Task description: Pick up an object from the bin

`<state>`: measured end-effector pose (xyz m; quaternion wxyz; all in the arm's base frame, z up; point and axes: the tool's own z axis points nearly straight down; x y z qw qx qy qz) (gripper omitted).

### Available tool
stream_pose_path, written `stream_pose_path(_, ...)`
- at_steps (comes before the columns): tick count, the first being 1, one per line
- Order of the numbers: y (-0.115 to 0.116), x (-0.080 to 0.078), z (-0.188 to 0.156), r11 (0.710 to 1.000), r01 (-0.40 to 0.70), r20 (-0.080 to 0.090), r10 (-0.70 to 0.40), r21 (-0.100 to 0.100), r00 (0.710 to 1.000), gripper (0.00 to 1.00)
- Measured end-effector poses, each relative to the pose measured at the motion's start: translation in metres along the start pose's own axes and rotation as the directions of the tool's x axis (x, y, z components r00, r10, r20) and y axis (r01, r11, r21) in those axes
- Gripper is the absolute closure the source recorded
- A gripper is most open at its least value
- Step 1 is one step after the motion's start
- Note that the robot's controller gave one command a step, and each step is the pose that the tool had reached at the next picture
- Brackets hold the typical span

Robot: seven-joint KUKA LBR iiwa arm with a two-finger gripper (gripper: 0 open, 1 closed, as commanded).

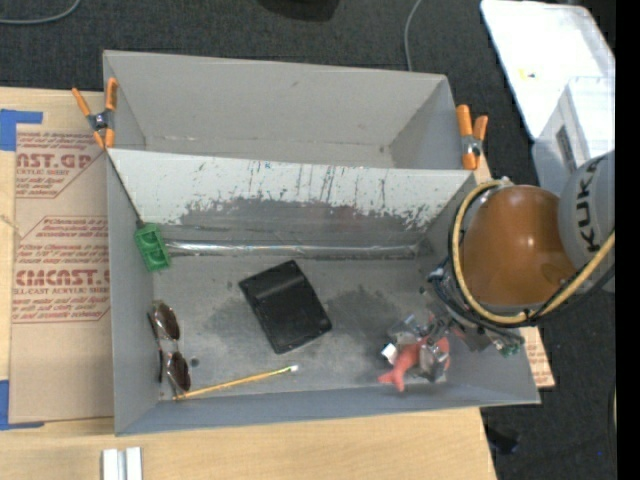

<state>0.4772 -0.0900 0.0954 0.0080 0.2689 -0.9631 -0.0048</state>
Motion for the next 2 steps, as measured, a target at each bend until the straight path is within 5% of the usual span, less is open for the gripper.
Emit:
stream_pose_path(1,-0.053,0.006,-0.026,0.999,-0.035,0.003,0.035,0.002,0.999,1.0)
stream_pose_path(2,-0.027,-0.003,-0.096,0.999,-0.036,0.002,0.036,-0.002,0.999,1.0)
